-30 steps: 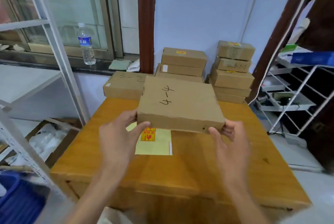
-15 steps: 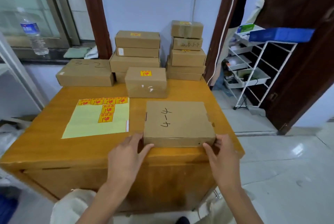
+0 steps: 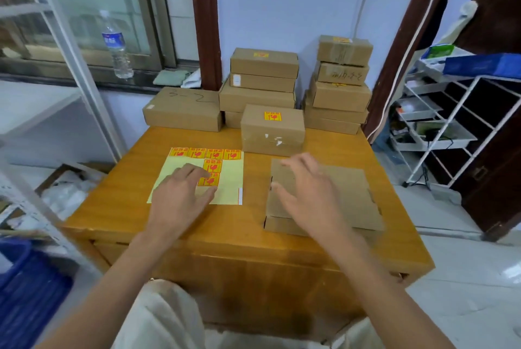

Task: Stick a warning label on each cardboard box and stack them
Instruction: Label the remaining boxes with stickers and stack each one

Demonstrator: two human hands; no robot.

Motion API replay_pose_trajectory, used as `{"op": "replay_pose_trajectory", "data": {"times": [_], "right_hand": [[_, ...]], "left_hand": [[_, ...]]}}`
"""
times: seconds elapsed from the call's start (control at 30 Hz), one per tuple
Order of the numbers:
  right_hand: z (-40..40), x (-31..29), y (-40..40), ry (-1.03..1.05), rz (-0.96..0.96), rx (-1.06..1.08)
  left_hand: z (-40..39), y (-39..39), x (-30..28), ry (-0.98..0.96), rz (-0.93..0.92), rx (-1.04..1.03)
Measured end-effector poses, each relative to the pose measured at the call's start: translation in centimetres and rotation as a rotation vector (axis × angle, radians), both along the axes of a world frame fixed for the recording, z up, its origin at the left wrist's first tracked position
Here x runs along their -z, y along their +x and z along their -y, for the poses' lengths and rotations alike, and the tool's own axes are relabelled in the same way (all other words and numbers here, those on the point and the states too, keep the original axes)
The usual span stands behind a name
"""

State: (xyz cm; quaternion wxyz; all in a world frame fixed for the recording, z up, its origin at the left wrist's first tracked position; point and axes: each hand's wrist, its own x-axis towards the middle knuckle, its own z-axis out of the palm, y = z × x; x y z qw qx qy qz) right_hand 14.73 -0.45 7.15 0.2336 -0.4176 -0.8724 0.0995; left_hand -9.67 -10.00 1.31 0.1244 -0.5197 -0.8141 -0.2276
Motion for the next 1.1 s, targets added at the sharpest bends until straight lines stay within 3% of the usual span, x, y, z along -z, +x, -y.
{"op": "replay_pose_trajectory", "data": {"times": [0.17,0.33,0.77,0.9,1.0,1.1], "right_hand": [[-4.0,1.0,-9.7,0.037,0.291,-0.26],[-6.8,2.1,-15.9,0.015,0.448,-0.378],[-9.4,3.5,-25.9,0.168,0.355,-0.427],[-9.9,2.7,-26.8,0.159,0.275,-0.362],[-11.2,0.6,-27.1,-0.08,-0.014,-0.228],[-11.1,-2.5,-25.8,-0.167,-0.268,-0.213]], "left_hand": [[0.2,-4.5,1.9,-0.089,0.151,-0.01],[-0.2,-4.7,3.0,-0.106,0.148,0.006],[-0.1,-5.0,3.4,-0.081,0.16,-0.035],[-0.3,-4.9,3.4,-0.084,0.149,-0.058],[-0.3,-4.8,3.2,-0.083,0.143,-0.068],[-0.1,-4.7,3.0,-0.09,0.149,-0.055]]}}
